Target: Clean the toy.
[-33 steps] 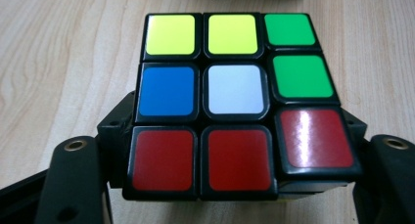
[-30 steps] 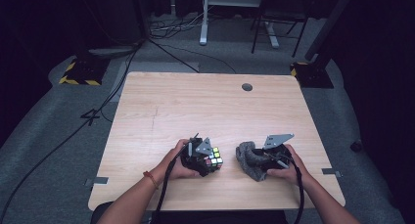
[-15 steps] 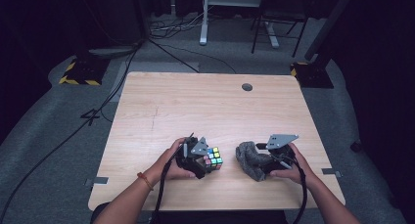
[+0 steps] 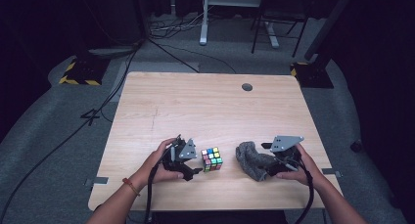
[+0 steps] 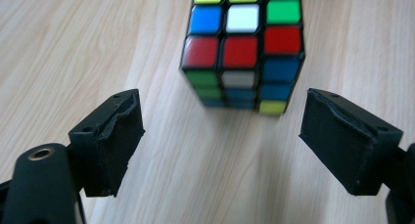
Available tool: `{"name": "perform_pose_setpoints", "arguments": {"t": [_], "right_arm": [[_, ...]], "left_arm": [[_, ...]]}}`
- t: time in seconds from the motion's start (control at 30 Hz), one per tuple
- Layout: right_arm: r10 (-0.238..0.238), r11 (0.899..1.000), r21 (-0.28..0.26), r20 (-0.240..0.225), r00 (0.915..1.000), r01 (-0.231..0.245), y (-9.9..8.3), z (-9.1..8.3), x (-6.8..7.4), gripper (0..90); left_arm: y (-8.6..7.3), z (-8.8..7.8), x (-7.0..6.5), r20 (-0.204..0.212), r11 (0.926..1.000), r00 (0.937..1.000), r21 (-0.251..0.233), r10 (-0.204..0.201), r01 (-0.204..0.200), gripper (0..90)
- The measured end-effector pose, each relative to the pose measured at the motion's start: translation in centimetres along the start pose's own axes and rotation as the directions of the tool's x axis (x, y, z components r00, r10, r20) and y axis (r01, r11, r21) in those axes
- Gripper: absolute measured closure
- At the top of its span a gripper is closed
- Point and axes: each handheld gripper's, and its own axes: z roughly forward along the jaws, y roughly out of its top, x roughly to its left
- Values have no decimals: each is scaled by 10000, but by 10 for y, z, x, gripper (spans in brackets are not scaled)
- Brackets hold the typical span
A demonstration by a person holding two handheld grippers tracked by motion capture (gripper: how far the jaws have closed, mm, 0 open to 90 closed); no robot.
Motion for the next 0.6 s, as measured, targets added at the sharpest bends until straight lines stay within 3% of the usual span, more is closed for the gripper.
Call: {"name": "perform_pose_setpoints", "arguments": {"t": [0.3, 0.6], "right_arm": [[354, 9993, -129, 531, 9980, -348, -23, -20, -2, 244], [715, 9974, -158, 1146, 9908, -701, -51, -42, -5, 245]], "left_arm": [[-21, -21, -1, -778, 9999, 9970, 153, -34, 46, 164], [-44, -37, 1, -1233, 9981, 9912, 317, -479, 521, 164]]}}
